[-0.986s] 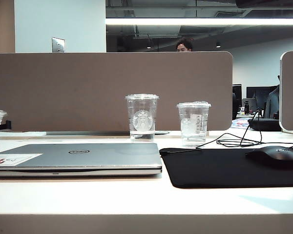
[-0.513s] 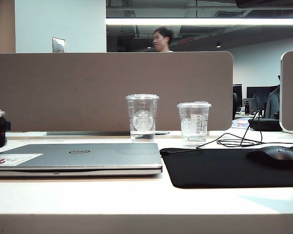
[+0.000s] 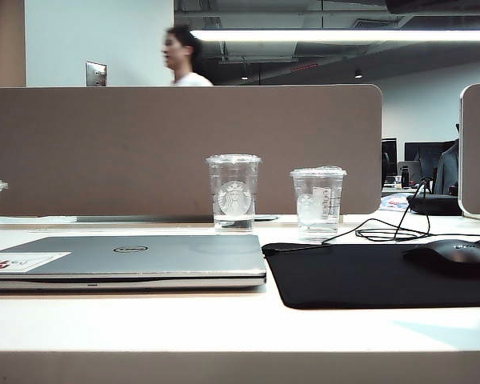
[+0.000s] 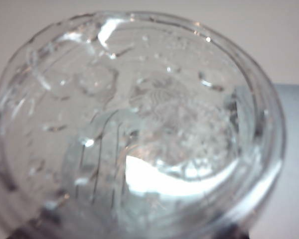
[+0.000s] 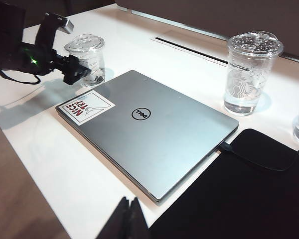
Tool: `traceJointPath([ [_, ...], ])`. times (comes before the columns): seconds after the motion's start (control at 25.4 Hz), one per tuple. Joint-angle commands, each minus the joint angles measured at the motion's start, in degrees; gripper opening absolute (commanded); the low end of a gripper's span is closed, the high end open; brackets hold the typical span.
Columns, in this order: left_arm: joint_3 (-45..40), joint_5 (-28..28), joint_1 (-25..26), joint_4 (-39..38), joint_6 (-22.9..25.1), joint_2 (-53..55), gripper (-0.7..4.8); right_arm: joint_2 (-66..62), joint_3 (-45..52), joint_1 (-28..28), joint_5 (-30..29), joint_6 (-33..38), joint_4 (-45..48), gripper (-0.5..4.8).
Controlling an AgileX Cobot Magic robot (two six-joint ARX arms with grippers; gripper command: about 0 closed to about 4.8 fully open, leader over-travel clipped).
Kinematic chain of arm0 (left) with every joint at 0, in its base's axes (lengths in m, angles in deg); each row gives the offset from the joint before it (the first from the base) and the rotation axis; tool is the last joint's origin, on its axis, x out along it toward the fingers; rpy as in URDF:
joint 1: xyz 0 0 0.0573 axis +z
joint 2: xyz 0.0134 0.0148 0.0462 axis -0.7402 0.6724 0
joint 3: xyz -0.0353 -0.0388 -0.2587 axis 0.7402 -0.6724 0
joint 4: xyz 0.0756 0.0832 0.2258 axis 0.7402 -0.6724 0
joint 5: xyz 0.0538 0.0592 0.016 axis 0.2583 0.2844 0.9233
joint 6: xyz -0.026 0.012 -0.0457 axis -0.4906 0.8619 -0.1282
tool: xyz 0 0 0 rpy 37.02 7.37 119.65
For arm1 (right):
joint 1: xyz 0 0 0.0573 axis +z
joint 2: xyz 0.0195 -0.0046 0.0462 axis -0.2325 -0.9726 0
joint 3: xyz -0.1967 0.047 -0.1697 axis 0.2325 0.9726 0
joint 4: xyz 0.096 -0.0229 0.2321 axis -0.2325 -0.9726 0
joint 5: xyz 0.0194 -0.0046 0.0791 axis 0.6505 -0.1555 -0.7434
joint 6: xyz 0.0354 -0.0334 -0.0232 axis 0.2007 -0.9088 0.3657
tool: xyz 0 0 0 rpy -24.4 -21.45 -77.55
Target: Pick up the coffee cup on the left and place it on the left side of the laptop.
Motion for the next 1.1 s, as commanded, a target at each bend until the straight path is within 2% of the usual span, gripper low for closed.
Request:
traceJointPath([
  [0.04,0.0,0.2,0.0,-6.5,0.1,-4.8,3.9,0.2,-0.4,0.0,0.0,-0.1,1.0,-0.02],
  [0.12,0.0,-0.4,0.0,-7.7,0.1,-6.6,3.91,0.2,-0.4,0.0,0.0,-0.1,1.0,-0.02],
  [0.32,0.0,-0.1,0.0,-16.8,0.0,-9.8,3.88,0.2,-0.4,0.0,0.0,-0.1,1.0,-0.01],
  [0.35,0.0,0.0,0.0,-18.5,-0.1,-10.8,3.66,0.2,-0.4,0.0,0.0,-0.1,1.0,-0.01],
  [0.51,0.0,-0.3,0.0,-23.1,-0.3,-16.0,2.09,0.2,-0.4,0.0,0.0,-0.1,1.0,-0.01],
  [0.63,0.0,-3.1,0.0,-24.4,-0.9,-20.7,0.01,0.2,-0.4,0.0,0.0,-0.1,1.0,-0.01],
  [0.75,0.0,-11.6,0.0,-24.7,-3.6,-29.1,-0.06,0.2,-0.4,0.0,0.0,-0.1,1.0,-0.01],
  [0.87,0.0,-12.9,0.0,-26.1,-4.7,-34.4,-0.06,0.2,-0.4,0.0,0.0,-0.1,1.0,-0.01],
  [1.1,-1.5,-12.1,-0.9,-30.8,-3.5,-50.0,-0.06,0.2,-0.4,0.0,0.0,-0.1,1.0,-0.01],
])
